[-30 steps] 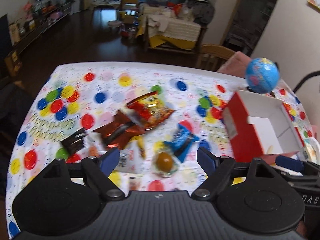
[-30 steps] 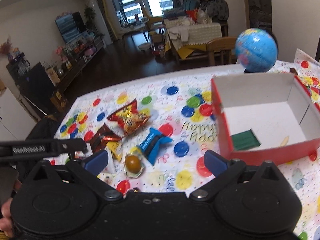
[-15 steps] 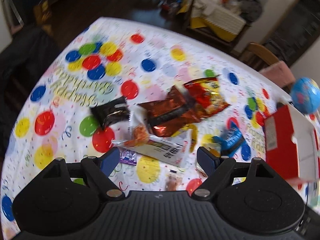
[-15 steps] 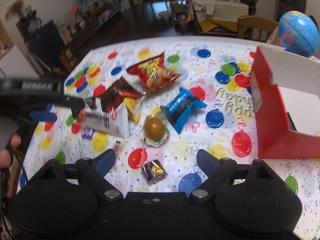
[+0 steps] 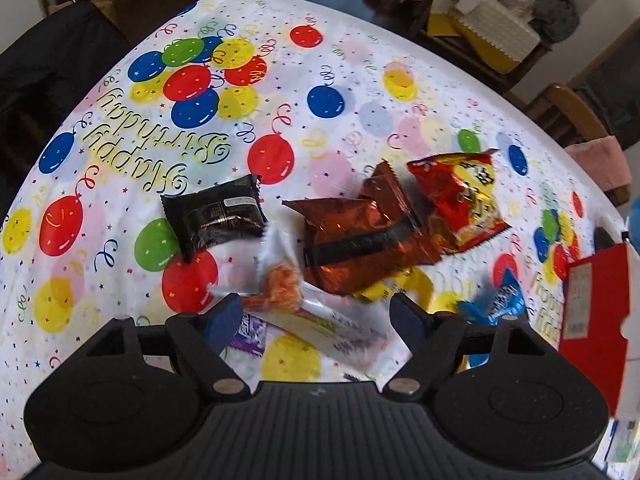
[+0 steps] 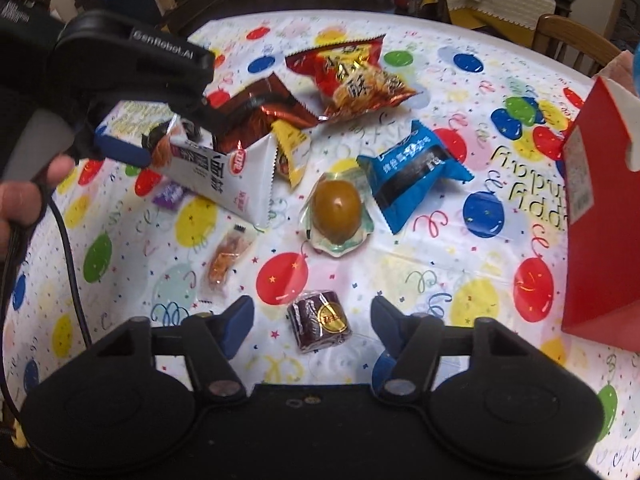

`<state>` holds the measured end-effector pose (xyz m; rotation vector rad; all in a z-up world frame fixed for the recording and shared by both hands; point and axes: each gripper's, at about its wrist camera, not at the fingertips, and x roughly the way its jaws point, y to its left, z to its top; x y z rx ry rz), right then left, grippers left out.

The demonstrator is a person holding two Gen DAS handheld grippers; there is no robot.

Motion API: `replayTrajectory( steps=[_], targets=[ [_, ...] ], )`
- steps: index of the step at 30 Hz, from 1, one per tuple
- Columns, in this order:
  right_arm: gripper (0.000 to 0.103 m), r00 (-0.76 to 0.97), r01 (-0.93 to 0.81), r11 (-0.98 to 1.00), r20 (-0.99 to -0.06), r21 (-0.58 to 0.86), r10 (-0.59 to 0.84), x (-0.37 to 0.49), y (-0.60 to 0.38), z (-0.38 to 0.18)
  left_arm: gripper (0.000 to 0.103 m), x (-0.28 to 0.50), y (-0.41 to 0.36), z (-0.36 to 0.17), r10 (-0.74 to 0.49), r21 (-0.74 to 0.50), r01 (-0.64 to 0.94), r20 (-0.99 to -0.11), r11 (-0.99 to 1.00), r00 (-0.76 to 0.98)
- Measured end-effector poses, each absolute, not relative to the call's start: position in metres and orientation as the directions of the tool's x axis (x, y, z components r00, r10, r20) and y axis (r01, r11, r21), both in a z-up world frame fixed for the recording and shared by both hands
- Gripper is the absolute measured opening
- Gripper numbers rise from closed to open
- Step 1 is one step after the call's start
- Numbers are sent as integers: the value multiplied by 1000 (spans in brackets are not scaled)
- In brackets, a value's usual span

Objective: Organize snacks
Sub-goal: 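Grasp the white wafer bar with the left gripper while the right gripper grasps the chocolate candy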

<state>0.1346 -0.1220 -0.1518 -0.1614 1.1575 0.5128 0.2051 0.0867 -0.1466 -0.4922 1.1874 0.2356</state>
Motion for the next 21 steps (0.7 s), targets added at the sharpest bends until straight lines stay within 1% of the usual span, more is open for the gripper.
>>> replayTrajectory(
  steps=[4,5,6,8,9,11,13,15,17,19,21],
  targets=[
    [54,293,-474,873,-913,117,282,141,-117,-162,68,211,89,-158,-80,-231,-441,-939,867,334],
    [51,291,-478,871,-915,115,280,141,-116,-163,66,211,90,-161,-77,-224,-446,-943,867,325],
    [48,288,-484,868,-916,111,278,141,-115,-165,61,210,90,-164,-76,-221,-449,-945,866,318],
    [43,290,-500,861,-919,93,268,139,-112,-168,59,208,92,-168,-81,-222,-455,-948,862,309],
    [39,290,-508,857,-919,89,267,137,-111,-169,55,207,93,-169,-83,-225,-455,-947,862,310],
    [36,299,-516,853,-919,71,258,135,-109,-171,47,206,92,-169,-82,-222,-450,-947,865,311],
    [35,306,-523,850,-915,69,262,134,-109,-171,30,204,92,-167,-79,-220,-444,-946,869,314],
    [35,309,-522,850,-912,73,268,133,-110,-170,23,202,91,-165,-72,-213,-438,-946,873,317],
    [35,315,-520,851,-909,75,273,131,-112,-169,18,199,92,-163,-71,-214,-435,-944,874,321],
    [35,318,-507,857,-905,90,283,129,-116,-167,12,194,94,-161,-79,-222,-430,-942,875,325],
    [35,325,-492,865,-900,102,291,126,-121,-162,11,188,94,-158,-83,-227,-423,-940,877,332]
  ],
)
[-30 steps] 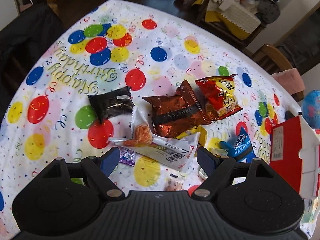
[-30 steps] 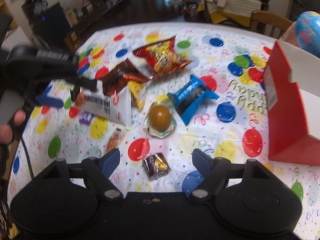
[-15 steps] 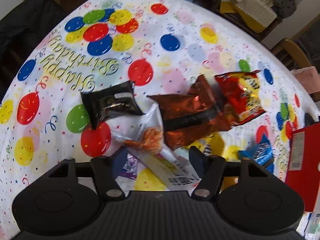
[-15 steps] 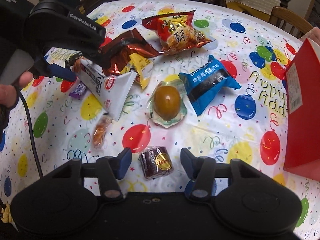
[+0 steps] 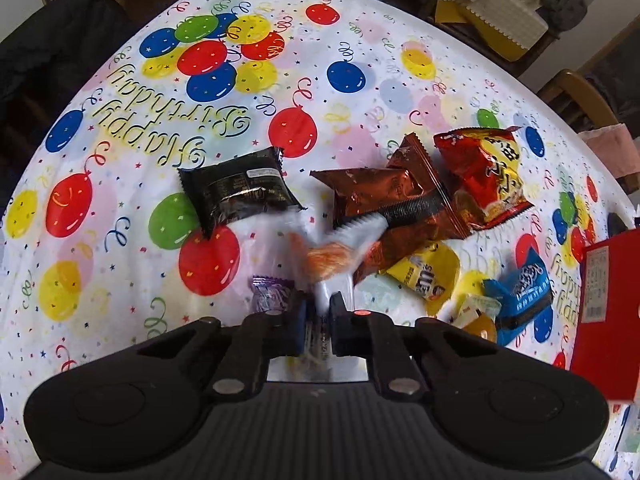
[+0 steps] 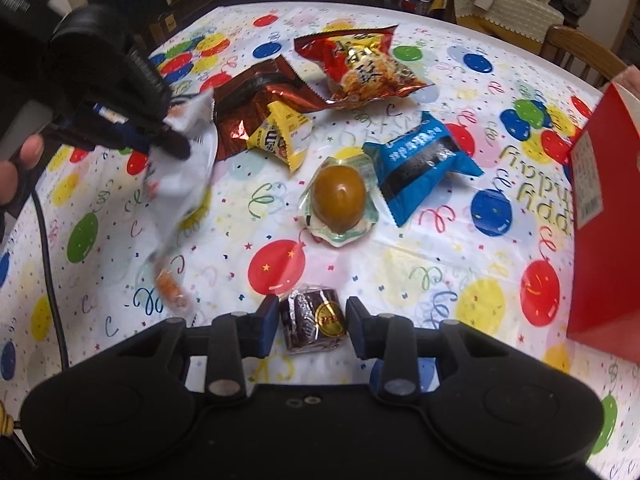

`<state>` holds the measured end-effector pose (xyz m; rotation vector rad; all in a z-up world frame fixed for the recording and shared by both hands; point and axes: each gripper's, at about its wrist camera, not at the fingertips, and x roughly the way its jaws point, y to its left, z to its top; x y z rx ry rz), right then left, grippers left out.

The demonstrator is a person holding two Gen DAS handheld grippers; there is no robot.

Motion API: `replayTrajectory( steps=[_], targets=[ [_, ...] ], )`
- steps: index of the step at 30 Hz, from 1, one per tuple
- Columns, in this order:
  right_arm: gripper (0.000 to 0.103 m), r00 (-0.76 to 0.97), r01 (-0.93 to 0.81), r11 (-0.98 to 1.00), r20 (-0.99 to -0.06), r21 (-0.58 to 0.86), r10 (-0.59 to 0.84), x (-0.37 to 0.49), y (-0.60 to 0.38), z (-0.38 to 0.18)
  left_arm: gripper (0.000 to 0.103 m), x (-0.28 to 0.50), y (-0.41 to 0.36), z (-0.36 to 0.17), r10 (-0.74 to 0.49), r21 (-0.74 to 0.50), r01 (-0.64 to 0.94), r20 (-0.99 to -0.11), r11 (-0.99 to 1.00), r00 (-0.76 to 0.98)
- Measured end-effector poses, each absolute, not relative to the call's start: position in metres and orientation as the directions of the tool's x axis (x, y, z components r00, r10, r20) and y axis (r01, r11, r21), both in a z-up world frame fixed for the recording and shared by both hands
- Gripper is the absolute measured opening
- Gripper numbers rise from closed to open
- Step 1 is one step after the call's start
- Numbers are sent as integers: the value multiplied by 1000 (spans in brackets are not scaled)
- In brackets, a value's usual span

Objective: Organize snacks
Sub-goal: 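Grasp the white wafer bar with the left gripper while the right gripper grasps the chocolate candy, then carry the wafer bar and chocolate candy into the red box and release both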

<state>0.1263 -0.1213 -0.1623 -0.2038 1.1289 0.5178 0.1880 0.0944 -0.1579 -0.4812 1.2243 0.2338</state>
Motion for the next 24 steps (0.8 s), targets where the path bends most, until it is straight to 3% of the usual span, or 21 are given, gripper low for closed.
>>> replayTrajectory(
  steps=[12,24],
  targets=[
    [35,415,-423,890,-838,168,355,104,-161,-110,10,156,81,-128,-95,-239,-352,-921,905,379],
    [34,522,-372,916,-781,151,342,103,-211,-61,10,148,31,-65,-153,-283,-225,-872,932,465]
  ],
)
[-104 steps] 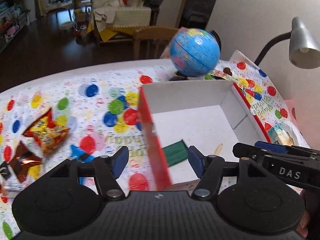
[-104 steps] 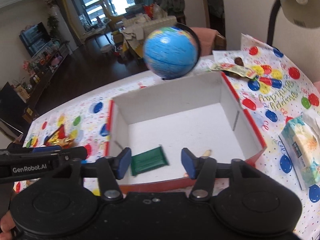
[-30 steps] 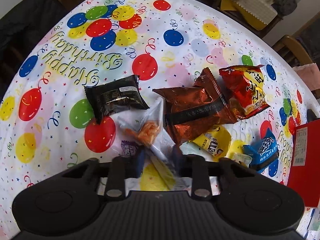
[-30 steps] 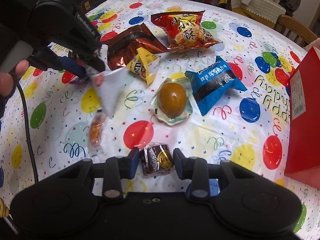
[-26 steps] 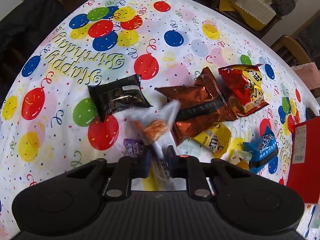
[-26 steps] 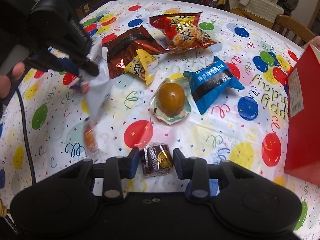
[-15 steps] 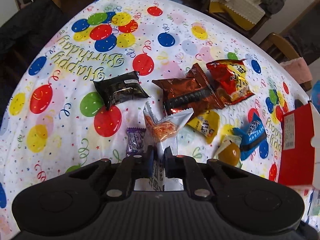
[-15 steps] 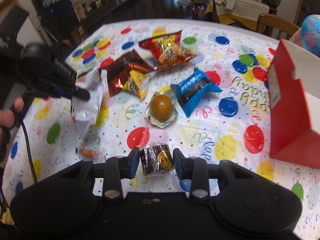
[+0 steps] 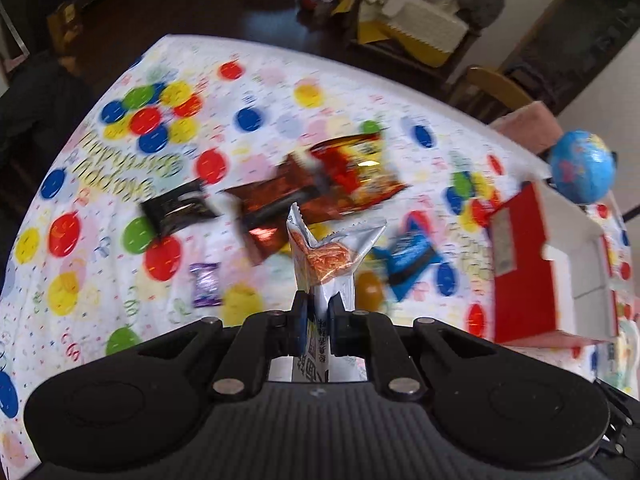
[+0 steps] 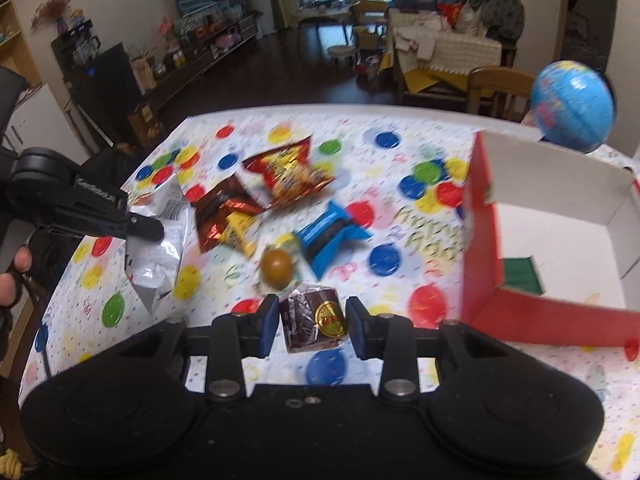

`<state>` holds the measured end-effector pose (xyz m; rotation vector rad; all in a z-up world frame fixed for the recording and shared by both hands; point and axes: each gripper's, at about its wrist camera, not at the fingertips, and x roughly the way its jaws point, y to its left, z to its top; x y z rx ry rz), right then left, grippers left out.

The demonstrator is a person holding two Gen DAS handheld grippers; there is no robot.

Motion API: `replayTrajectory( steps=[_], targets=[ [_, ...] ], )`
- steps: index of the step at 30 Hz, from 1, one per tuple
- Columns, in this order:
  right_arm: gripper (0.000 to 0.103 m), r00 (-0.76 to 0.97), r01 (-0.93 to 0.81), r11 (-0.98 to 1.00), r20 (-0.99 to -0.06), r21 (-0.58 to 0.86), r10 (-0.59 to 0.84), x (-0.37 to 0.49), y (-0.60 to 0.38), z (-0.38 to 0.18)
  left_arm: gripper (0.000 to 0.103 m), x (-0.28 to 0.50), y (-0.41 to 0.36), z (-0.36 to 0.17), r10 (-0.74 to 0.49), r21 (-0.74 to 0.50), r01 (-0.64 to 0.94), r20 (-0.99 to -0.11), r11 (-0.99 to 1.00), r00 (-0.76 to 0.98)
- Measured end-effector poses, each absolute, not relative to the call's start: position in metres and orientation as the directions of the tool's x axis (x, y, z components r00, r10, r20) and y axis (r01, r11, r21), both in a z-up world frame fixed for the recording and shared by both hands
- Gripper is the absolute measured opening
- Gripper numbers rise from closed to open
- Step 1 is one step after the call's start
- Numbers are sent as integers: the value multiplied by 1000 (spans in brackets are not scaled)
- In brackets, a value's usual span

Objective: Organize snacks
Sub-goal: 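Carry the wafer bar and chocolate candy into the red box and release both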

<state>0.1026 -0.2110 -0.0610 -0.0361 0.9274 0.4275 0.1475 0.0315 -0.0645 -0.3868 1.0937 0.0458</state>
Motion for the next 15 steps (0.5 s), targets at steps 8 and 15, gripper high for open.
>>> replayTrajectory(
  steps=[8,15],
  targets=[
    [34,586,-318,938,-749,138,309,117,-261,-39,10,169,-34,-25,-209,-293,-93,-838,951,505],
    [34,642,-239,963,-723,126,254,134,-318,-28,10,193,-111,-2,-249,-270,39,-812,962,527]
  ],
)
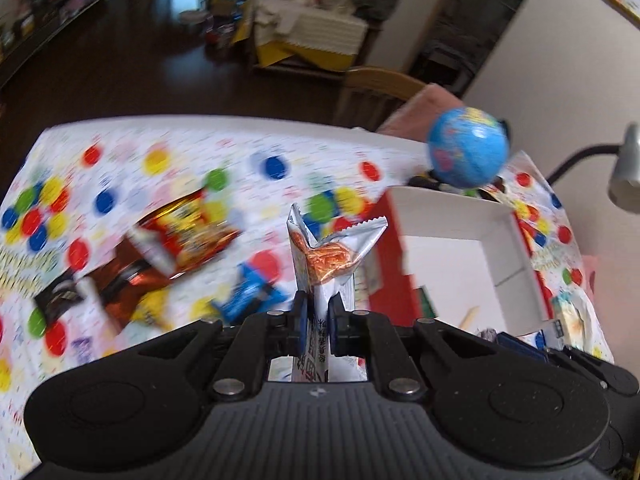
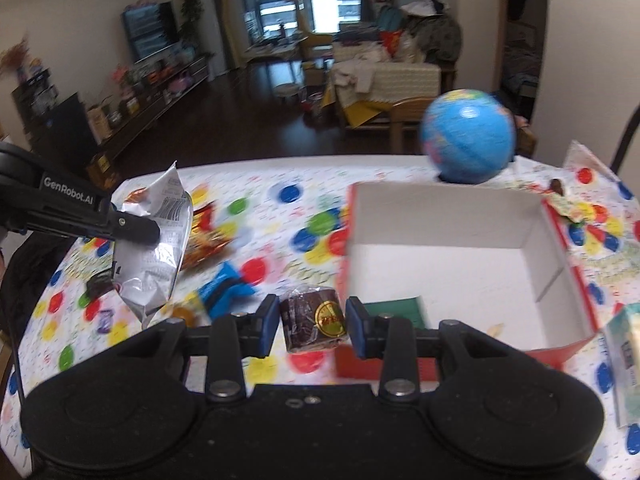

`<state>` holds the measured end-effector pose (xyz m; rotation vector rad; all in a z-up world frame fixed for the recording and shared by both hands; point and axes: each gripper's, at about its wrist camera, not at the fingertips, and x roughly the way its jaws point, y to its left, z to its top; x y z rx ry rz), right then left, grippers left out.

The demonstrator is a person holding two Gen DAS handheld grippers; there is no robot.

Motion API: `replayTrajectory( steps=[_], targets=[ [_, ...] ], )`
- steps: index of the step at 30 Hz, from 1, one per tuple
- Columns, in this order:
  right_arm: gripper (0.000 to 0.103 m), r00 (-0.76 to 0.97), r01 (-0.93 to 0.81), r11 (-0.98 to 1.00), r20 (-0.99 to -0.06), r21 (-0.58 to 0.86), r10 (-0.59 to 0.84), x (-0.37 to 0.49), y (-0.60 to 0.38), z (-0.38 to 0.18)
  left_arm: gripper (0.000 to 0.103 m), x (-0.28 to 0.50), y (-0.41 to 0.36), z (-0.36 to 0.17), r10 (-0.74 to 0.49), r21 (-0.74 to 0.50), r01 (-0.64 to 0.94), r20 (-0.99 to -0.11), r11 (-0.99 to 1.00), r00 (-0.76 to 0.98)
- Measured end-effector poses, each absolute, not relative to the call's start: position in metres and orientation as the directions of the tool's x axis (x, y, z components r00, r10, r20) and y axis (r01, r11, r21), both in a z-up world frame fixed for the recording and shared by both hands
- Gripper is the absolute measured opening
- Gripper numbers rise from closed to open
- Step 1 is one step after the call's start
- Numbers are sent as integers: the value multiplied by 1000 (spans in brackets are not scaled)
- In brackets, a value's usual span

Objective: Organize snacks
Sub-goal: 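Carry the wafer bar and chocolate candy into the red box and release both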

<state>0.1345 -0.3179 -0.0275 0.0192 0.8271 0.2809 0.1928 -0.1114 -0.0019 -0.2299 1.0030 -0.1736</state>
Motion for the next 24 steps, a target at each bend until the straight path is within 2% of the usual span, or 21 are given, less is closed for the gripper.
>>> replayTrajectory(
  steps=[12,24],
  targets=[
    [34,661,-109,991,-738,83,135,170,-405,-50,10,230,-234,1,-293,-218,203,-806,955,513],
    [35,609,-23,994,-787,111,102,207,-459,-96,10,272,-297,-45,-203,-108,216,-851,970,484]
  ],
)
